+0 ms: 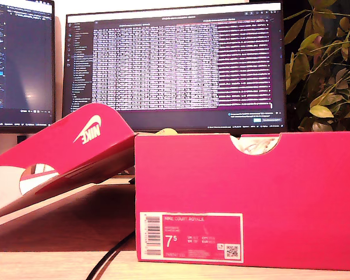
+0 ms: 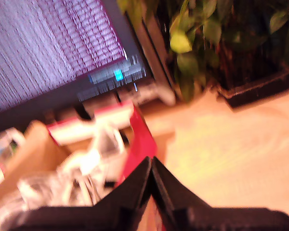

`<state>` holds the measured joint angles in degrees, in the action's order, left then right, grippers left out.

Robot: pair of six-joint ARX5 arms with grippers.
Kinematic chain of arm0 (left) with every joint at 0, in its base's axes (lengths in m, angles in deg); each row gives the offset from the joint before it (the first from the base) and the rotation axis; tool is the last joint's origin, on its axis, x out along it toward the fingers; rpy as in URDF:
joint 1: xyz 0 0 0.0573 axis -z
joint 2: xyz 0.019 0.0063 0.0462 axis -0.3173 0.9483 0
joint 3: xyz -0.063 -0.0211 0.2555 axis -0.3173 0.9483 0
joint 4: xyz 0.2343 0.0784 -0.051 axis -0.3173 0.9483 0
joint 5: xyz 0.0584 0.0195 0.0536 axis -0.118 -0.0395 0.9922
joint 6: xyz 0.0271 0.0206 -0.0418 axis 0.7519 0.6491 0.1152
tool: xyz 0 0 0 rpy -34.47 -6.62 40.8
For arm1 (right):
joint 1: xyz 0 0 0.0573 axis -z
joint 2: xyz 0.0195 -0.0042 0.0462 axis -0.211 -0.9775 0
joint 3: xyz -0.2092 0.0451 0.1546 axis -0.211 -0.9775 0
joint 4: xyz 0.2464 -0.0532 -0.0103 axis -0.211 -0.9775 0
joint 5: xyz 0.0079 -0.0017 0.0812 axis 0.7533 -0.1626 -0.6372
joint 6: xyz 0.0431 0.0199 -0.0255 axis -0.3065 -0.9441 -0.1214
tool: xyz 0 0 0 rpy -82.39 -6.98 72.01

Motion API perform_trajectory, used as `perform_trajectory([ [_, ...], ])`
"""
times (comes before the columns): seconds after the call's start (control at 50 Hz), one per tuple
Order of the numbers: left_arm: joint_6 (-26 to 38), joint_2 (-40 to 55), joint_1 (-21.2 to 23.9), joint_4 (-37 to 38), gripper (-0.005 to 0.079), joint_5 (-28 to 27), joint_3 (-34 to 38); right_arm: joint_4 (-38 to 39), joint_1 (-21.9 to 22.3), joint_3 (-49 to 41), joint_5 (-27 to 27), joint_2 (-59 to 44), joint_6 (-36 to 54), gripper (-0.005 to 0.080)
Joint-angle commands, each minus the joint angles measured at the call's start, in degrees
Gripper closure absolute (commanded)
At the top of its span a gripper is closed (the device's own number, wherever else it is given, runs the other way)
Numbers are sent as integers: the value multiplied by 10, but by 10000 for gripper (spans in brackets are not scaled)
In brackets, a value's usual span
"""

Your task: Close the red shoebox by pushing the lid with your left arm and holding the box in place with your right arm

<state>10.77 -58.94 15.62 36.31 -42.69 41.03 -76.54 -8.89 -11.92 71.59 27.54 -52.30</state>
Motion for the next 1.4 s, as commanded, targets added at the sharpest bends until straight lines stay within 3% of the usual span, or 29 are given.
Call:
perform_trajectory([
  [0.0,1,40,0,-10,762,-3,-25,-1,1,9,-4,-37,12,765],
  [0.32,20,253,0,-16,762,-21,-100,2,1,67,-10,-233,36,765],
  [0.7,35,452,-18,10,761,-48,-156,8,-5,150,-63,-435,102,764],
  [1.14,35,574,-37,27,762,-100,-187,104,-114,176,-71,-600,108,764],
  [1.38,34,638,-37,31,762,-147,-189,120,-130,204,-71,-645,108,764],
])
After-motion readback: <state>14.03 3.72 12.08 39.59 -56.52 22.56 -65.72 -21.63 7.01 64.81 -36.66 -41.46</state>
